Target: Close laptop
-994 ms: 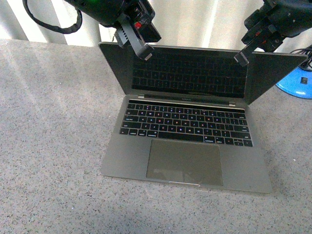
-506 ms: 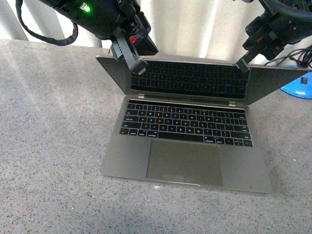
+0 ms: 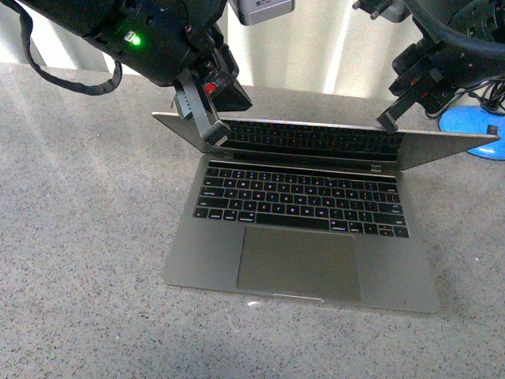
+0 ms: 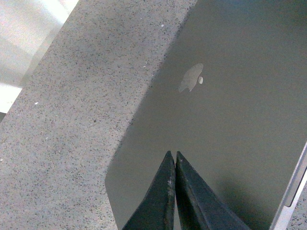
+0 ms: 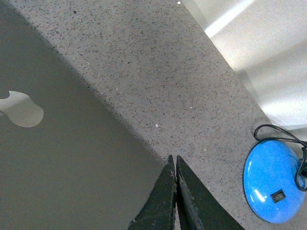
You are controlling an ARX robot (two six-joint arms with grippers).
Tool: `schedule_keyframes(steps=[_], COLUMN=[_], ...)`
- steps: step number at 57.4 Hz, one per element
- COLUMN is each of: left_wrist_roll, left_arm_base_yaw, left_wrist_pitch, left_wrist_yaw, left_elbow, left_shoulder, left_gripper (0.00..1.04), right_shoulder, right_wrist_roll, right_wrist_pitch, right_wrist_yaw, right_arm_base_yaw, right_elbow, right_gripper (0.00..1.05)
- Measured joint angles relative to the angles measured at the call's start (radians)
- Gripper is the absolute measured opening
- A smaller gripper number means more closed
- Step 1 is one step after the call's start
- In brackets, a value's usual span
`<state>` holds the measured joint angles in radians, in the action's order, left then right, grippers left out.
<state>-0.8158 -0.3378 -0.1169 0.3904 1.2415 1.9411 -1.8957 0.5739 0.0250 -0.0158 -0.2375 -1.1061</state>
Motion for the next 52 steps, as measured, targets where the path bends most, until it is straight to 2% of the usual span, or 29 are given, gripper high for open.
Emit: schedule_keyframes(steps=[52], left_wrist_roll=[-0.011], left_arm_base_yaw=[-0.003], left_wrist_pitch=[0.004], left_wrist_yaw=[0.014], left_elbow=[-0.026], left_shoulder=[0.000], left_gripper=[0.04], right_shoulder=[0.000], right_wrist_roll=[-0.103], right_wrist_pitch=[0.027], right_wrist_yaw=[0.024], right_arm_base_yaw=[-0.047], right_elbow=[0.075], right_gripper=[0.01])
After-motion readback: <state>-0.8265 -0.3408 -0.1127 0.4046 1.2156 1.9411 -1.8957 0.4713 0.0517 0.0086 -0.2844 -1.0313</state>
